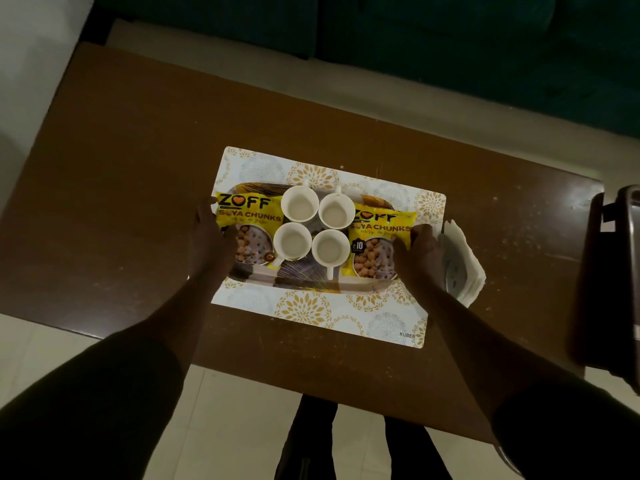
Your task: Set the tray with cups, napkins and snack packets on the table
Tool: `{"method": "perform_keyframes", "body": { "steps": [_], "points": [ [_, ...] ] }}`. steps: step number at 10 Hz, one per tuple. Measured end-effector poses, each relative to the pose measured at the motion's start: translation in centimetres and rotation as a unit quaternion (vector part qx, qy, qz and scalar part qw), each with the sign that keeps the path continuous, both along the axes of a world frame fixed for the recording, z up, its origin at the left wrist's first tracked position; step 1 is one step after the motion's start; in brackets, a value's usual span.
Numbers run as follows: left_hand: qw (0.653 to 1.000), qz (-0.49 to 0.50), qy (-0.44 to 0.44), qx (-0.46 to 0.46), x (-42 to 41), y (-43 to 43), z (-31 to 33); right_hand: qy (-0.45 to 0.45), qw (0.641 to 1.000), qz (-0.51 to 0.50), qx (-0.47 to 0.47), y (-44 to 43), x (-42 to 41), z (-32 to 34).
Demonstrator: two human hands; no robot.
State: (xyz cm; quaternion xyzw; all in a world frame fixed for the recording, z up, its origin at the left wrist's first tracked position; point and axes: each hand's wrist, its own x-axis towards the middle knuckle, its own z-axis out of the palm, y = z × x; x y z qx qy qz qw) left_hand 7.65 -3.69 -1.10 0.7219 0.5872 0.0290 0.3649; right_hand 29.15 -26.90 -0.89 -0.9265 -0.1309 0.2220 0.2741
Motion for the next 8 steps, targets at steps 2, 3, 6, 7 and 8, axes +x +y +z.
{"method": "perform_keyframes", "body": {
  "steps": [2, 3, 6, 7, 8],
  "points": [
    [0.999, -0.019, -0.004, 0.044, -0.1, -0.1, -0.7, -0.001, 1.0, 0.004, -0.009, -0.1, 0.3, -0.5],
    [0.997, -0.021, 0.013, 0.073, 0.2, -0.6, -0.2, -0.029, 1.0, 0.0, 0.009, -0.1, 0.5, 0.0],
    [0.978, -0.044, 0.089, 0.181, 2.8, -6.1, 2.3, -0.097, 0.992, 0.028, 0.081, -1.5, 2.1, 2.0],
    [0.978, -0.09, 0.072, 0.176, 4.4, -8.2, 4.2, -0.103, 0.989, 0.045, 0.095, -2.3, 2.0, 3.9],
    [0.977, -0.133, 0.026, 0.168, 5.5, -10.2, 6.0, -0.101, 0.989, 0.051, 0.097, -4.0, 2.5, 5.9]
  ]
}}
